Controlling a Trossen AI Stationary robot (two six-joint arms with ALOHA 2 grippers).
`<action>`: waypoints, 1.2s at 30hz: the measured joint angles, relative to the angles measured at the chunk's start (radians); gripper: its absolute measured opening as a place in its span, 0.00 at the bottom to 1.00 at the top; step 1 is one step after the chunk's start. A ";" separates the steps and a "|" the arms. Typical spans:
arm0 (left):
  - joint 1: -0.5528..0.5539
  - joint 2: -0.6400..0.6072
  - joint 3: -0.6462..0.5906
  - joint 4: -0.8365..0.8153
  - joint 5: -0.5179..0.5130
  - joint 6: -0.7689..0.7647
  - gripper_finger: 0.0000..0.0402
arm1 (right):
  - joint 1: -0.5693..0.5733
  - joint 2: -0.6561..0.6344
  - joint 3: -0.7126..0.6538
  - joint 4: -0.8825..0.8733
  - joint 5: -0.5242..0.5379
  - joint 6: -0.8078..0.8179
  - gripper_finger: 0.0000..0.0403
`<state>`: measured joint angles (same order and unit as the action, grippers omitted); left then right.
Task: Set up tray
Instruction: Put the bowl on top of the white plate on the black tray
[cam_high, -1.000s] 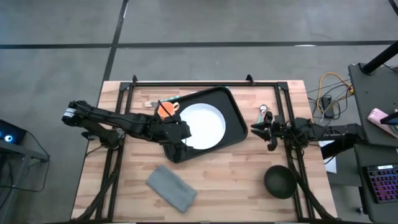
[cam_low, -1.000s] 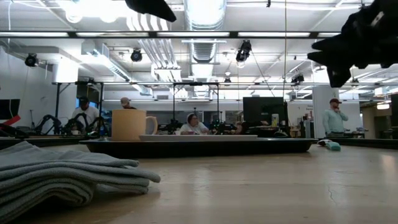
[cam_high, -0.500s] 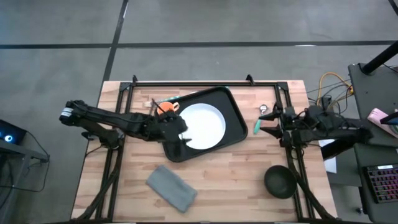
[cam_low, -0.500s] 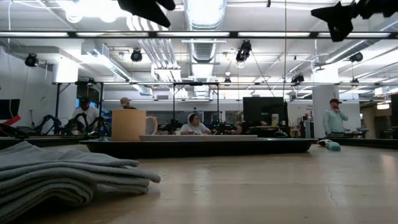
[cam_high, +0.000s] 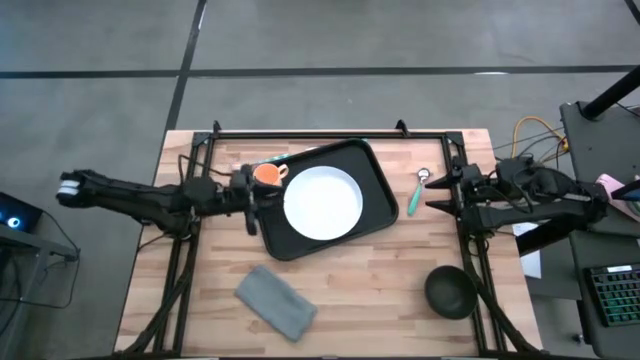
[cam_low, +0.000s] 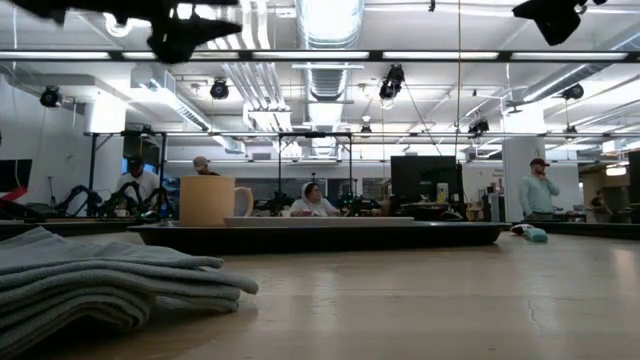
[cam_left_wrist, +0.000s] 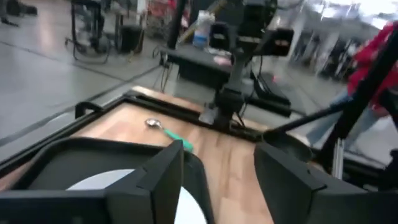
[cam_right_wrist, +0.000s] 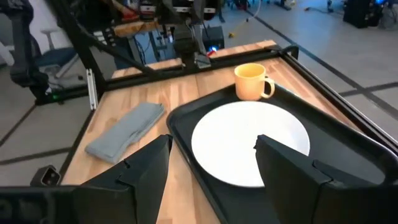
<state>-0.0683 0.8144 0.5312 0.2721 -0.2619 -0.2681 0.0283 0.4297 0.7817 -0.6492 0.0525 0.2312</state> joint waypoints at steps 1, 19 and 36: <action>0.032 -0.022 -0.042 0.040 0.020 0.001 0.40 | 0.000 0.008 0.011 -0.012 0.000 -0.004 0.56; 0.188 -0.339 -0.319 0.134 0.155 0.204 0.01 | 0.000 0.155 0.114 -0.053 0.000 -0.003 0.56; 0.187 -0.603 -0.499 0.108 0.152 0.180 0.01 | 0.004 0.405 0.251 -0.056 -0.099 0.060 0.56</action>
<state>0.1188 0.2119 0.0326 0.3802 -0.1097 -0.0876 0.0318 0.8352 1.0332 -0.7053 -0.0468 0.2909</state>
